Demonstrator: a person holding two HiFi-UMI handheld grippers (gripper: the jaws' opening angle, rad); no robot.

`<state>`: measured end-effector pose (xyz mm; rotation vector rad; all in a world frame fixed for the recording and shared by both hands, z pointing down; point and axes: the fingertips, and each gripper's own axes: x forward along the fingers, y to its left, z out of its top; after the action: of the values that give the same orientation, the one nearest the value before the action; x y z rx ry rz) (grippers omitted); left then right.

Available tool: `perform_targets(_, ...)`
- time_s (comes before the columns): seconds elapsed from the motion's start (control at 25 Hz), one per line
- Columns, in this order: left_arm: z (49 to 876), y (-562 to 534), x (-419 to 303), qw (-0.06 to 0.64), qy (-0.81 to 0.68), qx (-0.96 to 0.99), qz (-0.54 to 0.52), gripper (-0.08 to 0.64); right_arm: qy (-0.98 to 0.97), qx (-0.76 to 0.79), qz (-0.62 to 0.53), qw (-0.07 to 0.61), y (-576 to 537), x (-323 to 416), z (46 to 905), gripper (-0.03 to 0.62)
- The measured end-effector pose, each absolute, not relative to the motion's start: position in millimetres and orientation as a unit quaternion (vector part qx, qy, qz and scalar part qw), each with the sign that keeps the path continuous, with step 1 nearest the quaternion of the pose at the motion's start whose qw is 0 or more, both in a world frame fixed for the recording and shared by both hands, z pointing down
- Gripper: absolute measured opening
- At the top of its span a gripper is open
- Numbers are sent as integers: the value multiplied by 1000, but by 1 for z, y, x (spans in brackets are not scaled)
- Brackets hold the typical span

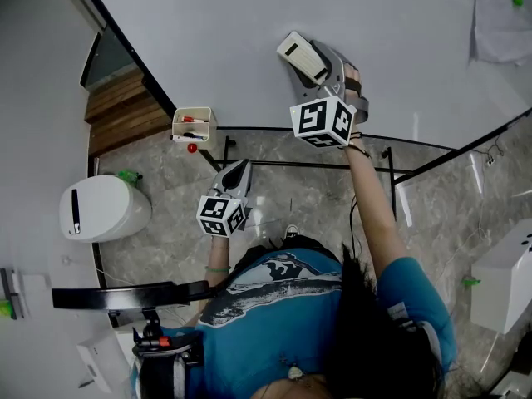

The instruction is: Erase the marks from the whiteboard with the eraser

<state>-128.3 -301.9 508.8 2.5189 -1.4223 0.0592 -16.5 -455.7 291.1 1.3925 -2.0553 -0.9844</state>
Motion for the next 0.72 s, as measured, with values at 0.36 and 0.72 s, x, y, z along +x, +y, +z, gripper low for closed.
perform_targets(0.36,504,-302,-105,121,-461,879,27,5,-730,577,-332,154,-445,76,189,262)
perform_targets(0.72,504,-301,-101,122,-456,881,28,5,-707,644,-284,69,-440,173,132,262)
